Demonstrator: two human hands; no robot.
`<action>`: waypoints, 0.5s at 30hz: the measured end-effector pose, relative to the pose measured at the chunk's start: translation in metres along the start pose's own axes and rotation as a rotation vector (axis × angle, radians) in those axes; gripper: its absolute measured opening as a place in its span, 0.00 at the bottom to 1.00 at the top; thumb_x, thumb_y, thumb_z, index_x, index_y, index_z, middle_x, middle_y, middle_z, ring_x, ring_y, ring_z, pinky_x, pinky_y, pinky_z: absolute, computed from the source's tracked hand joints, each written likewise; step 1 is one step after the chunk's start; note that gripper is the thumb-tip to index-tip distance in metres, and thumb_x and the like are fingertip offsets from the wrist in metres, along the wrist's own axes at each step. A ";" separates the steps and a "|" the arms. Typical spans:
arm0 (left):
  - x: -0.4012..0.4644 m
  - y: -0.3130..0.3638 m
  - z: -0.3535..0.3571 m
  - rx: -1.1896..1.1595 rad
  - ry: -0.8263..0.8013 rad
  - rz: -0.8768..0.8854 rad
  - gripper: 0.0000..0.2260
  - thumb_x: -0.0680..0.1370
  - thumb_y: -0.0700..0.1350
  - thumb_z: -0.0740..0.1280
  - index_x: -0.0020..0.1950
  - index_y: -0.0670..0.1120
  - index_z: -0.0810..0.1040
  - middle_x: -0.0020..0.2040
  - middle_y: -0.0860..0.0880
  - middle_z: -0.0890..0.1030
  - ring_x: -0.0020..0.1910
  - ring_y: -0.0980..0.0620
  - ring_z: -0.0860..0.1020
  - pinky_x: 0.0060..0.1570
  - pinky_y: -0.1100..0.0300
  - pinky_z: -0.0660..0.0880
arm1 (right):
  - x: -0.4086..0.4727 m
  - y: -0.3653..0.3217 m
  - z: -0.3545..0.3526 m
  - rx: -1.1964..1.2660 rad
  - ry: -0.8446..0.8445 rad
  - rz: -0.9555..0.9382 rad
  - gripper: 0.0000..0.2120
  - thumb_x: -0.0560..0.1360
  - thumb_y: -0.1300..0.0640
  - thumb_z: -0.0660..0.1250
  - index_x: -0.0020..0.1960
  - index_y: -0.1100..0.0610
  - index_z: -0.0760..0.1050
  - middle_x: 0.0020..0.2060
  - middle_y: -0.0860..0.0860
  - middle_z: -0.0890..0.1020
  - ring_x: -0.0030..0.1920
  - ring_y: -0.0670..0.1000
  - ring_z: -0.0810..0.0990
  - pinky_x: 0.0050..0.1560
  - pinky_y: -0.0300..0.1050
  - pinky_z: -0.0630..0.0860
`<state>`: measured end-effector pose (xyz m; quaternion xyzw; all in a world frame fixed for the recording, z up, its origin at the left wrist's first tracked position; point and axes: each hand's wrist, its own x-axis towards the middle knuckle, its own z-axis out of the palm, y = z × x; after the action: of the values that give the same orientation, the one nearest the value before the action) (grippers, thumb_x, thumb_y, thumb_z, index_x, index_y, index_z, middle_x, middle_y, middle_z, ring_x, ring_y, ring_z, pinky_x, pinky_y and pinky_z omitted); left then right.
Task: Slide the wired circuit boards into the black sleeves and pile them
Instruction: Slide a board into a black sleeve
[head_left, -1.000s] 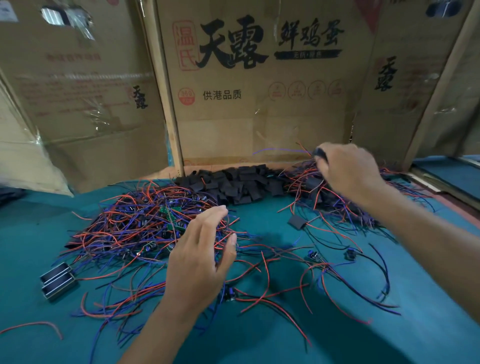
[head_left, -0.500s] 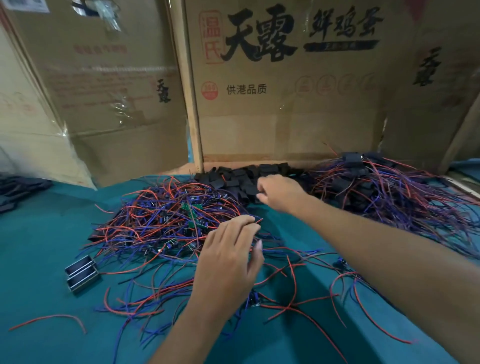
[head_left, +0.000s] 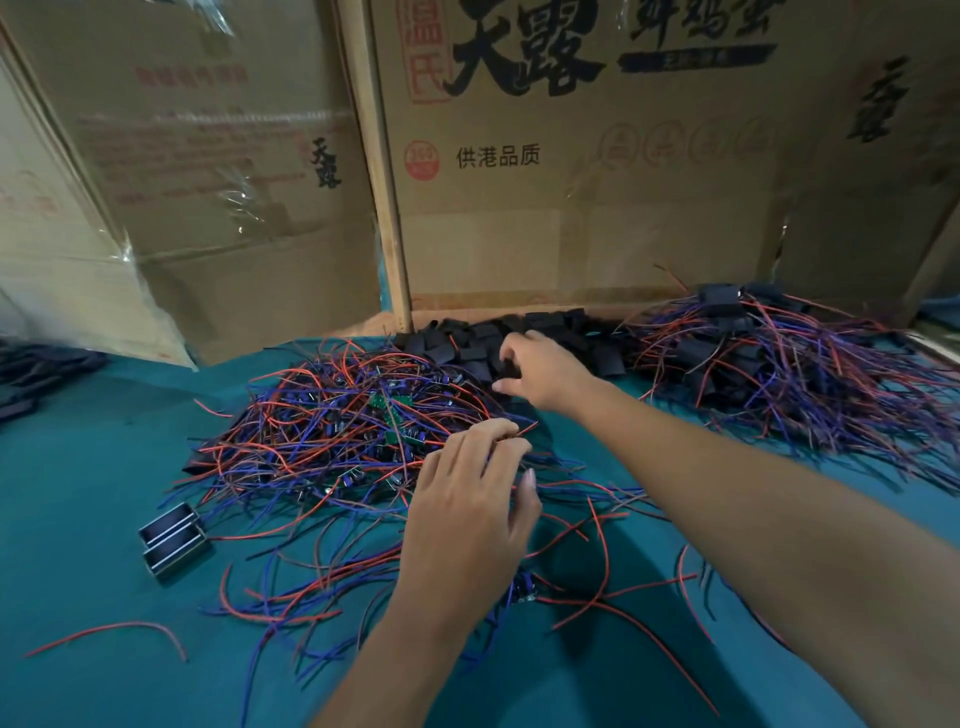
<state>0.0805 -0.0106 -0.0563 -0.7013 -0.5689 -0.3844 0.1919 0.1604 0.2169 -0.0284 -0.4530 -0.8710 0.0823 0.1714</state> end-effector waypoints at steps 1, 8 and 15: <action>0.000 0.000 0.000 0.000 0.001 -0.021 0.10 0.78 0.47 0.65 0.57 0.46 0.79 0.60 0.50 0.77 0.58 0.49 0.76 0.56 0.53 0.73 | -0.012 -0.002 -0.008 0.073 0.059 0.030 0.19 0.73 0.46 0.73 0.57 0.54 0.72 0.50 0.52 0.74 0.53 0.55 0.76 0.54 0.49 0.74; 0.001 0.004 0.001 -0.115 -0.075 -0.102 0.23 0.74 0.49 0.71 0.66 0.41 0.73 0.60 0.46 0.74 0.58 0.46 0.71 0.61 0.55 0.69 | -0.144 -0.039 -0.050 0.949 0.072 0.114 0.09 0.73 0.54 0.74 0.50 0.57 0.80 0.38 0.54 0.85 0.40 0.52 0.84 0.43 0.50 0.82; 0.001 0.013 -0.008 -0.447 -0.228 -0.042 0.19 0.74 0.50 0.75 0.63 0.47 0.79 0.61 0.53 0.74 0.62 0.53 0.74 0.63 0.53 0.71 | -0.214 -0.040 -0.038 1.212 -0.044 0.253 0.12 0.76 0.53 0.68 0.48 0.63 0.80 0.37 0.53 0.80 0.36 0.50 0.78 0.44 0.49 0.79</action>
<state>0.0898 -0.0196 -0.0485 -0.7532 -0.5021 -0.4230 -0.0415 0.2584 0.0183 -0.0291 -0.3732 -0.6122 0.5914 0.3690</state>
